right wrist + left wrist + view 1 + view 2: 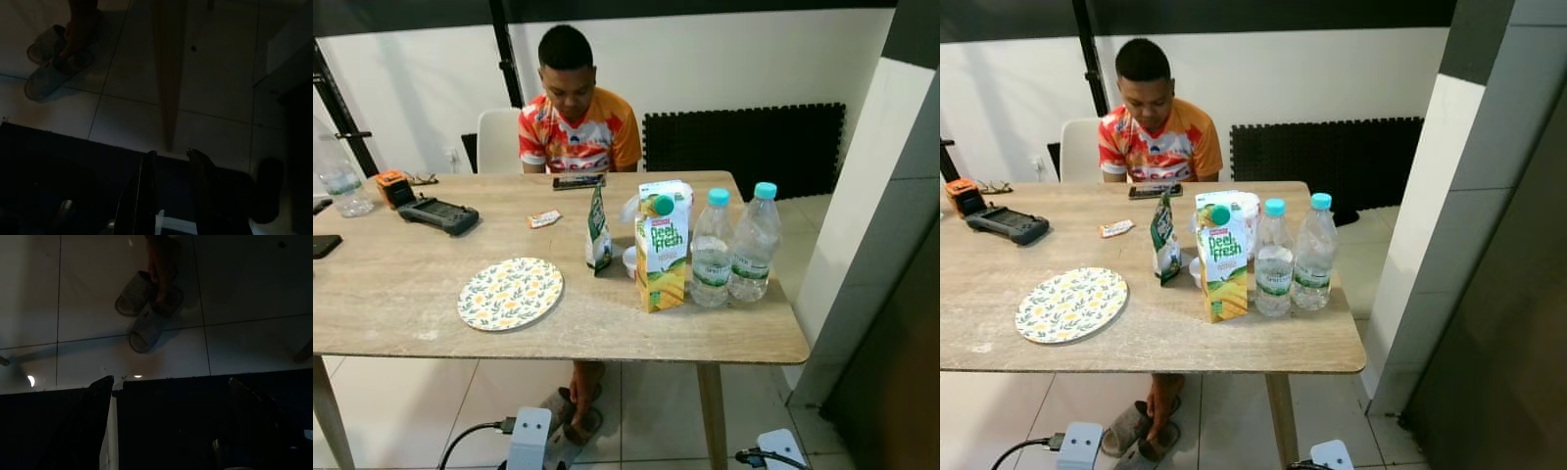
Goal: Restocking fridge
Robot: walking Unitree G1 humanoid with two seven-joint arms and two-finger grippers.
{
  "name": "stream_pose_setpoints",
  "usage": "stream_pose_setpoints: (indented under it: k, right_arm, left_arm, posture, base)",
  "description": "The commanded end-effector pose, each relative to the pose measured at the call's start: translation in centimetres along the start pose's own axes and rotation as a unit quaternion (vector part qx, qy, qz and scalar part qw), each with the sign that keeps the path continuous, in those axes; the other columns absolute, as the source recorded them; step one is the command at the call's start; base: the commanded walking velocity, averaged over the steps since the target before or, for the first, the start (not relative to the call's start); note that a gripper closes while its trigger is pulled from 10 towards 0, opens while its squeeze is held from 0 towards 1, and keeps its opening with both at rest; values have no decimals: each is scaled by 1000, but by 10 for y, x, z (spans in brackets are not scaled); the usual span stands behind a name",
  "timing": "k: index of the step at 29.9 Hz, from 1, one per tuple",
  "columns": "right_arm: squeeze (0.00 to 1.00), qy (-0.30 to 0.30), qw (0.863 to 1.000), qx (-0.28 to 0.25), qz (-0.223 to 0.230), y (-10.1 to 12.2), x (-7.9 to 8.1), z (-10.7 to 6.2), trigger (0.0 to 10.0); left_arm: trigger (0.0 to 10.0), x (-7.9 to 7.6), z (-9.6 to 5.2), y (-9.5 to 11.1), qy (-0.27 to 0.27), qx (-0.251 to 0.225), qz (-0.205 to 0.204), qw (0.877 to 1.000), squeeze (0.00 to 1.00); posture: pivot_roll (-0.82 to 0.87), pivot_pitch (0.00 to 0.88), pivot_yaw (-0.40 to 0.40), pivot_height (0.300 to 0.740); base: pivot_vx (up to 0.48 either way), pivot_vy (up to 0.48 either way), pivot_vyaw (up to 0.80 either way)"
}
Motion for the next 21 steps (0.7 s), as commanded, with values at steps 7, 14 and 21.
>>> stream_pose_setpoints:
  k: [7, 14, 21]
  right_arm:
    - [0, 97, 988, -60, -109, 39, 5, 4, 10000]
    - [0, 223, 942, -146, -203, 95, 15, -2, 10000]
    - [0, 380, 864, -255, -212, 166, 30, -39, 10000]
  left_arm:
    - [10000, 5, -1, -7, 18, 12, -5, 1000, 0]
    - [10000, 6, -1, -7, 19, 13, 0, 1000, 0]
    - [10000, 7, -2, -8, 22, 13, -2, 1000, 0]
  posture:
    - [11, 82, 47, 740]
    - [9, 84, 45, 740]
    - [14, 83, 40, 740]
  base:
    - [0, -274, 0]
    - [0, 0, 0]
    - [0, 0, 0]
Point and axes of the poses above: a point about 5 cm out from each wrist's last joint towards the gripper, its own z axis pointing out of the wrist towards the gripper, its own y axis along the axis of the wrist's last joint, x = y × z, the point moved 3 cm from there along z, pointing out of the wrist towards the gripper, and after that the axes turned 14 degrees about -z, right-handed, at the moved point
